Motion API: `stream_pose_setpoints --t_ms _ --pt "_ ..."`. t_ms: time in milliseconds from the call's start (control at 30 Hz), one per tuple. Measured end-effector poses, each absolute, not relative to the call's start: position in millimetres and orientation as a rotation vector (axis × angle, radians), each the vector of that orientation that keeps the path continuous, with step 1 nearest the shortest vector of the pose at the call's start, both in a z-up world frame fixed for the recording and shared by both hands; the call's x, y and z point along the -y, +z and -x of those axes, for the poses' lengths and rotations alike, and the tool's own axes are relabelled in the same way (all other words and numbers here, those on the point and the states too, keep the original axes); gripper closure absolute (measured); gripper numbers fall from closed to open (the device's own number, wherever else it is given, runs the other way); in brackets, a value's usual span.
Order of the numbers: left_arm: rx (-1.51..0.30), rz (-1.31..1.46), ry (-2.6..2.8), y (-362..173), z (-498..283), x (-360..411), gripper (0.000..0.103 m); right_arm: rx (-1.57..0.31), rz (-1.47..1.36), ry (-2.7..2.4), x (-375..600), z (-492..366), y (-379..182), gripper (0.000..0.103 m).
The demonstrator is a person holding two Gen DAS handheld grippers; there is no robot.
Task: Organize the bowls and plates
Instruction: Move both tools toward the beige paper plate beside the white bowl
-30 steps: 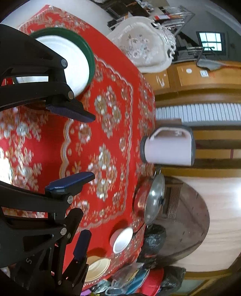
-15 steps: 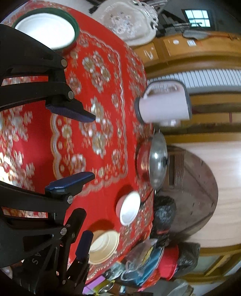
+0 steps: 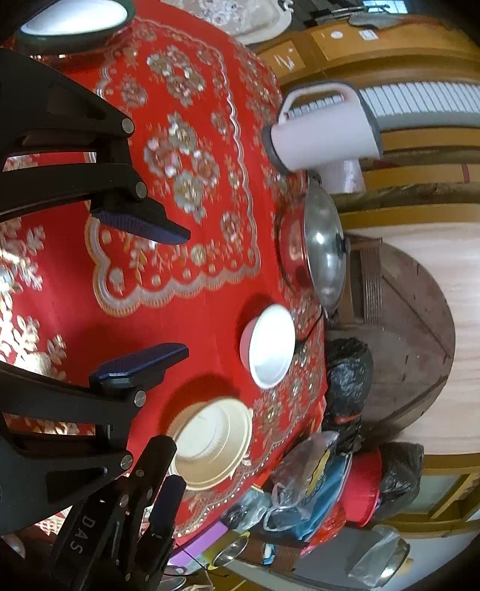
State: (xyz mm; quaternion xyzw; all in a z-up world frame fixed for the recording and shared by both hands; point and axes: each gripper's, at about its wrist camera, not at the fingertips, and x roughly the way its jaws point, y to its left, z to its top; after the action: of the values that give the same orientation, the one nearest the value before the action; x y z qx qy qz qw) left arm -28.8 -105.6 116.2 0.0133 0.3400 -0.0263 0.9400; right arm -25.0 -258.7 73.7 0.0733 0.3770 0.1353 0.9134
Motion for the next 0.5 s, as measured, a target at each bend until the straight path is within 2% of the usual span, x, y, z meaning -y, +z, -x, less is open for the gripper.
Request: stream_pose_setpoints --t_ms 500 --pt "-0.793 0.008 -0.156 99.5 -20.8 154.9 0.047 -0.764 -0.224 0.083 332.8 12.1 68.3 0.041"
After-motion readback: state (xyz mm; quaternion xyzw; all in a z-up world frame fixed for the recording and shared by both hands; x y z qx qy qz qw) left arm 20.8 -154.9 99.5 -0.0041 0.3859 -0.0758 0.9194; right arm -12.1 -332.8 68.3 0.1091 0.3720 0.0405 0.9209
